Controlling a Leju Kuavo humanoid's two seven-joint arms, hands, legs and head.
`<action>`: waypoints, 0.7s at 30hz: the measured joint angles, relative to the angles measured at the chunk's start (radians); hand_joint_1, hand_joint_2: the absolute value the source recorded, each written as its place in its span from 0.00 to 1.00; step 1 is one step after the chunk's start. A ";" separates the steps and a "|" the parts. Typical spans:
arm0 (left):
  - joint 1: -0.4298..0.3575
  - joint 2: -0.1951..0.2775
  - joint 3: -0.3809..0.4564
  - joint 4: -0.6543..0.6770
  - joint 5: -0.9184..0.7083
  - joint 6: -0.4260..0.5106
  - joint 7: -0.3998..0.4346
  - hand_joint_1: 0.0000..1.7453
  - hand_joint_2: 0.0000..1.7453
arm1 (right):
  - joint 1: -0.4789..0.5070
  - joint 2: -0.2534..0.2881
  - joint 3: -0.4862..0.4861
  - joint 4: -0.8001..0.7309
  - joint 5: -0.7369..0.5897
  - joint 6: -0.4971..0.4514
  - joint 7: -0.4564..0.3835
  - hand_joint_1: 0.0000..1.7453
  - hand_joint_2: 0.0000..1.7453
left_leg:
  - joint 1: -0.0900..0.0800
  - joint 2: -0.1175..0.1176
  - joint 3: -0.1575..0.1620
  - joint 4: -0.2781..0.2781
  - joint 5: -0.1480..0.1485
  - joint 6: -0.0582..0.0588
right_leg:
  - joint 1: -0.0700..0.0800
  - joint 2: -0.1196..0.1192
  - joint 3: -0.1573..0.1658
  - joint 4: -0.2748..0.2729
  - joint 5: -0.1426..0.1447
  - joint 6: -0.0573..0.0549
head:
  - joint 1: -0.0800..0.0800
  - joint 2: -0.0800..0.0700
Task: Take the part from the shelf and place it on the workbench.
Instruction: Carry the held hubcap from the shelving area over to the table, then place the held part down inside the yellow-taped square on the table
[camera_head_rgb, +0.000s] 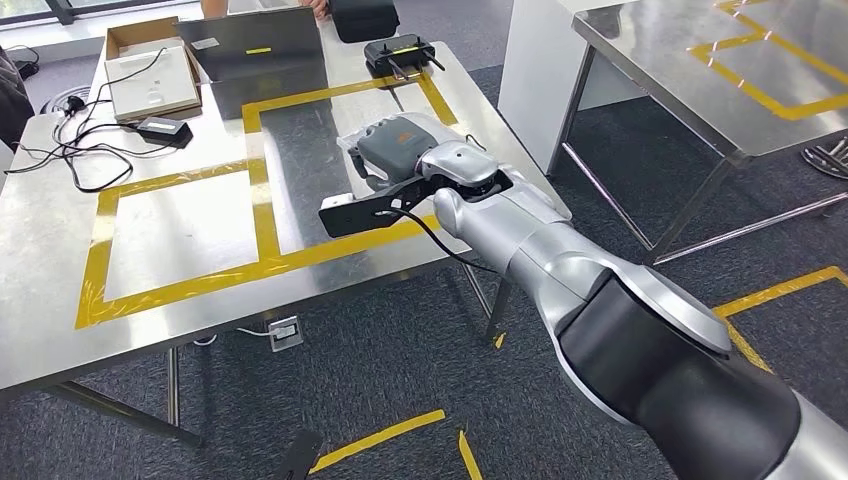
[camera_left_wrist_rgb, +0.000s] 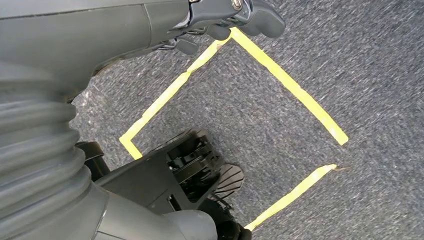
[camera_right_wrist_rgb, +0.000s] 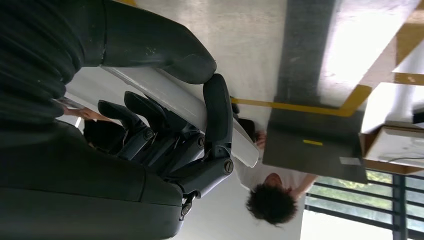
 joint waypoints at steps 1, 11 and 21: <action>0.001 0.001 0.000 0.000 0.002 0.000 -0.001 0.00 1.00 | 0.001 -0.005 -0.003 0.006 0.001 0.003 0.005 1.00 1.00 | 0.000 0.000 0.005 -0.047 0.036 0.001 | -0.001 0.001 0.011 0.004 -0.012 0.003 | 0.000 0.000; 0.001 0.001 0.000 0.000 0.022 0.024 -0.009 0.00 1.00 | 0.010 -0.030 -0.031 0.032 0.013 0.003 -0.007 1.00 1.00 | 0.003 -0.001 0.079 -0.244 0.169 0.055 | -0.004 -0.003 -0.045 0.162 -0.087 0.056 | 0.004 0.000; -0.001 -0.002 0.000 0.000 0.014 0.076 -0.007 0.00 1.00 | 0.039 -0.043 -0.075 0.037 -0.048 0.017 -0.106 0.75 0.75 | -0.002 -0.008 0.144 -0.239 0.101 0.034 | 0.000 -0.012 -0.078 0.001 0.051 0.040 | 0.003 0.000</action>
